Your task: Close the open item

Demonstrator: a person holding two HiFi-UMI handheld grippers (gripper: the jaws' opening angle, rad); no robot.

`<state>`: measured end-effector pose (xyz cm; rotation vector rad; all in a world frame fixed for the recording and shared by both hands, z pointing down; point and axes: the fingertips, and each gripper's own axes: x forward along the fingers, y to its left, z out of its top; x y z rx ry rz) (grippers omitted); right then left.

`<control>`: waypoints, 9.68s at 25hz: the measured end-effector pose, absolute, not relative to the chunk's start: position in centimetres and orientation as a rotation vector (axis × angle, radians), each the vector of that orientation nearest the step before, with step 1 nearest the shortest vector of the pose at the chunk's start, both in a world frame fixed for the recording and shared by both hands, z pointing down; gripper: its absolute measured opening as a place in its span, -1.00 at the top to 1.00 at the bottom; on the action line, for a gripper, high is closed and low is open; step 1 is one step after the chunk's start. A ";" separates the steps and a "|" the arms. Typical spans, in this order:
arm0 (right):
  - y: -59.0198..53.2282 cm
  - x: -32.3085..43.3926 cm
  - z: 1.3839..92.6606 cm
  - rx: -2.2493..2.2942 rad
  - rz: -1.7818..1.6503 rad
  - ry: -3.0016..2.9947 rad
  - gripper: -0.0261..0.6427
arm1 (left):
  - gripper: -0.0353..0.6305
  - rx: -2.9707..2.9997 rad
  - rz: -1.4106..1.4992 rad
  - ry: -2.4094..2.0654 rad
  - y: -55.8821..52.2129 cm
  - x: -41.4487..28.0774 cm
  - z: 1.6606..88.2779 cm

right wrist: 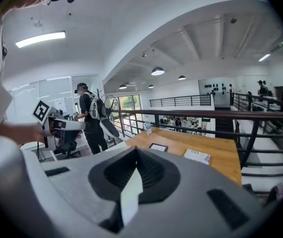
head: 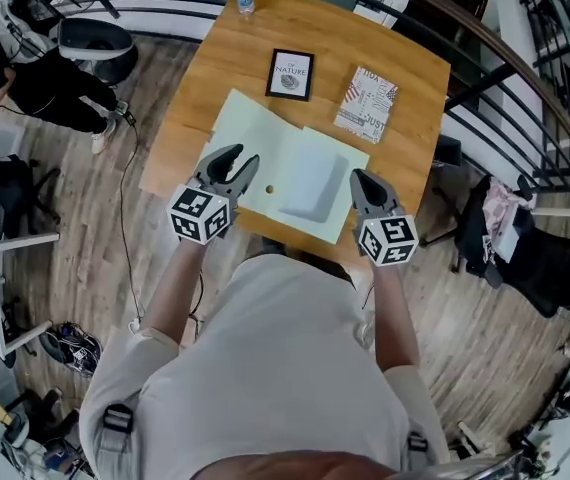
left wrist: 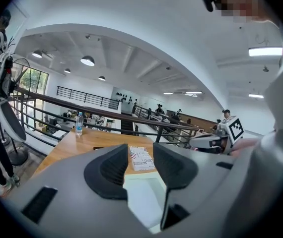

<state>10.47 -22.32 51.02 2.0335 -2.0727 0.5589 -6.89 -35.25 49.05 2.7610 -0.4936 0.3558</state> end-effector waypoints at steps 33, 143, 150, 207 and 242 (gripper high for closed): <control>-22.6 10.3 60.5 1.811 0.737 -2.009 0.91 | 0.42 2.645 0.706 -0.645 -42.6 -10.1 60.8; -12.2 14.9 62.9 2.071 0.884 -1.855 0.91 | 0.44 2.671 0.914 0.026 -30.0 1.5 62.7; -11.2 15.4 63.3 2.092 0.913 -1.845 0.91 | 0.41 2.664 0.911 0.024 -28.2 3.0 63.2; -7.4 20.9 68.5 2.101 1.185 -1.782 0.91 | 0.42 2.411 1.141 0.112 -16.7 13.6 74.8; -6.0 23.0 72.1 2.031 1.302 -1.790 0.91 | 0.39 2.349 1.372 0.077 -14.8 16.0 81.8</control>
